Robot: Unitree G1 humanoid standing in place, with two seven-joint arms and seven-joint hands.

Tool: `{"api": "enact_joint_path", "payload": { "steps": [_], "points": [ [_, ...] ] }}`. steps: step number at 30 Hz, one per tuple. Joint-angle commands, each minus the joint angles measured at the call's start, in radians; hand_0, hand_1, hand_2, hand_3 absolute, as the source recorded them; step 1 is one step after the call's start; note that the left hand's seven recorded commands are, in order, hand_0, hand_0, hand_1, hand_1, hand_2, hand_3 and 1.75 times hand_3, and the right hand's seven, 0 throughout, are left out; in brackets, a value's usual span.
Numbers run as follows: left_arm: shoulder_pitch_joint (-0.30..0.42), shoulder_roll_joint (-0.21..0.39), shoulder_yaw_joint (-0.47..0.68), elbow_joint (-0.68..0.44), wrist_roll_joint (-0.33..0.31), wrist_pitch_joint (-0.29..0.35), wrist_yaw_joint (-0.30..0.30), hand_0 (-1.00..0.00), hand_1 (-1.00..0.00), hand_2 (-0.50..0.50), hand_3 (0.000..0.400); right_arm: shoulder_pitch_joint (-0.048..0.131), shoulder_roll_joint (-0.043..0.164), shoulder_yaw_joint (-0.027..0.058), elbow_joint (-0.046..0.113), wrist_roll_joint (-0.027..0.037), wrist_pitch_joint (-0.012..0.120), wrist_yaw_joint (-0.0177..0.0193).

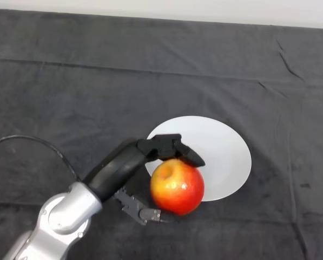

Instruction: Move the apple to the plate

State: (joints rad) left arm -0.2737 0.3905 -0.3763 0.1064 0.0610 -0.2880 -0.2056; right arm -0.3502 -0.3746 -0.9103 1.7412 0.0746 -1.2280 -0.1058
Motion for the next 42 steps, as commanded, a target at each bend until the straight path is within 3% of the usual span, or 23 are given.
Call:
{"api": "enact_joint_path", "payload": {
  "steps": [1,5,13,29,42],
  "points": [
    [-0.071,-0.016,-0.002,0.036,-0.017,0.001,0.003,-1.00,-1.00,0.00,0.400,0.138,0.129,-0.0118,0.091,0.0008,0.074,0.0049],
    [-0.121,-0.036,-0.015,0.102,-0.014,-0.010,0.012,-1.00,-1.00,0.00,0.400,0.136,0.129,-0.0130,0.090,0.0008,0.078,0.0060],
    [-0.196,-0.073,-0.055,0.240,-0.004,-0.055,0.043,-1.00,-1.00,0.00,0.400,0.136,0.128,-0.0175,0.089,0.0019,0.079,0.0123],
    [-0.332,-0.107,-0.124,0.545,0.027,-0.175,0.078,-1.00,-1.00,0.00,0.400,0.133,0.127,-0.0181,0.084,0.0024,0.087,0.0127],
    [-0.408,-0.126,-0.170,0.735,0.086,-0.239,0.120,-1.00,-1.00,0.00,0.400,0.137,0.127,-0.0215,0.085,0.0032,0.084,0.0180]
  ]
}}
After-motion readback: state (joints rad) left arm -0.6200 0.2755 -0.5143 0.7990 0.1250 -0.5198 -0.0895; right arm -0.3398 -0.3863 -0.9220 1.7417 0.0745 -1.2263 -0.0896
